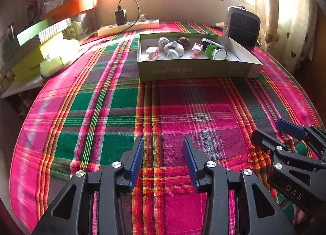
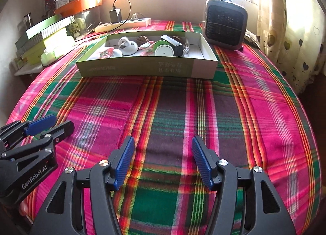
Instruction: Organize objects
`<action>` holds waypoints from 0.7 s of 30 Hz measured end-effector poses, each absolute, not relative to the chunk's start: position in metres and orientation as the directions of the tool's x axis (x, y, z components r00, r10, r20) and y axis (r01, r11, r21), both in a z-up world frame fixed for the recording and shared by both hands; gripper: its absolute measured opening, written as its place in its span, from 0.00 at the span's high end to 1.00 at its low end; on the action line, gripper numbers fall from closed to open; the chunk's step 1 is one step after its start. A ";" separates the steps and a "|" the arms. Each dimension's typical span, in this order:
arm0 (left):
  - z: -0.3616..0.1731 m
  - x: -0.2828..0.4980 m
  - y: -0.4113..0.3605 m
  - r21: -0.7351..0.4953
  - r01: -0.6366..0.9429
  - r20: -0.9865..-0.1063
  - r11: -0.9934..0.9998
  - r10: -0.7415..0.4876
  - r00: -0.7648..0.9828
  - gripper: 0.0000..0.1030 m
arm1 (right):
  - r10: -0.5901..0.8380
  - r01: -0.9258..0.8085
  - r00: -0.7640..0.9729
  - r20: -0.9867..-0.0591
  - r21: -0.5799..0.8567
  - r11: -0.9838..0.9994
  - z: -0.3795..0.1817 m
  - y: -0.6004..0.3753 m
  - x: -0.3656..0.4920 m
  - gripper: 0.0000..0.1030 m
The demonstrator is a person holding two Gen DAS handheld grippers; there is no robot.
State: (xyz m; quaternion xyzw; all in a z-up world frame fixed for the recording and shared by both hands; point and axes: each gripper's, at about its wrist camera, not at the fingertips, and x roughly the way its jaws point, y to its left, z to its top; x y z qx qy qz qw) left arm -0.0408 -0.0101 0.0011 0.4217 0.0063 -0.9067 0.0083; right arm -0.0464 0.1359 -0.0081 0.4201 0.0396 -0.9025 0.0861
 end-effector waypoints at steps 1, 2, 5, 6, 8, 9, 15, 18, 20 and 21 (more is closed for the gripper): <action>0.001 -0.039 -0.011 -0.011 0.024 -0.763 -1.000 -0.007 -0.647 0.62 | -0.120 0.187 -0.636 -0.762 -0.001 -0.982 -0.008 0.136 -0.044 0.42; 0.001 -0.038 -0.010 -0.012 0.024 -0.761 -1.000 -0.007 -0.649 0.61 | -0.120 0.185 -0.638 -0.760 -0.001 -0.983 -0.009 0.137 -0.042 0.42; 0.000 -0.034 -0.007 -0.001 0.024 -0.758 -1.000 -0.015 -0.652 0.61 | -0.114 0.174 -0.642 -0.758 0.001 -0.985 -0.009 0.139 -0.037 0.39; 0.000 -0.032 -0.006 0.001 0.021 -0.757 -1.000 -0.015 -0.654 0.60 | -0.111 0.171 -0.645 -0.756 -0.002 -0.985 -0.010 0.139 -0.034 0.38; 0.000 -0.028 -0.005 -0.002 0.023 -0.755 -1.000 -0.013 -0.656 0.60 | -0.105 0.160 -0.651 -0.752 0.000 -0.987 -0.010 0.140 -0.030 0.36; 0.000 -0.027 -0.005 -0.003 0.025 -0.753 -1.000 -0.015 -0.658 0.60 | -0.104 0.155 -0.655 -0.748 0.001 -0.988 -0.011 0.141 -0.028 0.35; -0.002 -0.018 -0.001 0.005 0.028 -0.737 -1.000 -0.023 -0.676 0.60 | -0.097 0.142 -0.669 -0.737 0.001 -0.990 -0.011 0.142 -0.022 0.34; -0.002 -0.016 -0.001 0.001 0.034 -0.730 -0.999 -0.024 -0.683 0.60 | -0.094 0.138 -0.673 -0.734 0.001 -0.990 -0.012 0.142 -0.021 0.34; -0.002 -0.015 -0.001 0.000 0.034 -0.729 -0.999 -0.023 -0.684 0.60 | -0.092 0.135 -0.674 -0.733 0.000 -0.991 -0.012 0.142 -0.020 0.34; -0.002 -0.015 -0.001 0.000 0.034 -0.729 -0.999 -0.023 -0.684 0.60 | -0.091 0.135 -0.675 -0.732 -0.001 -0.991 -0.012 0.142 -0.020 0.34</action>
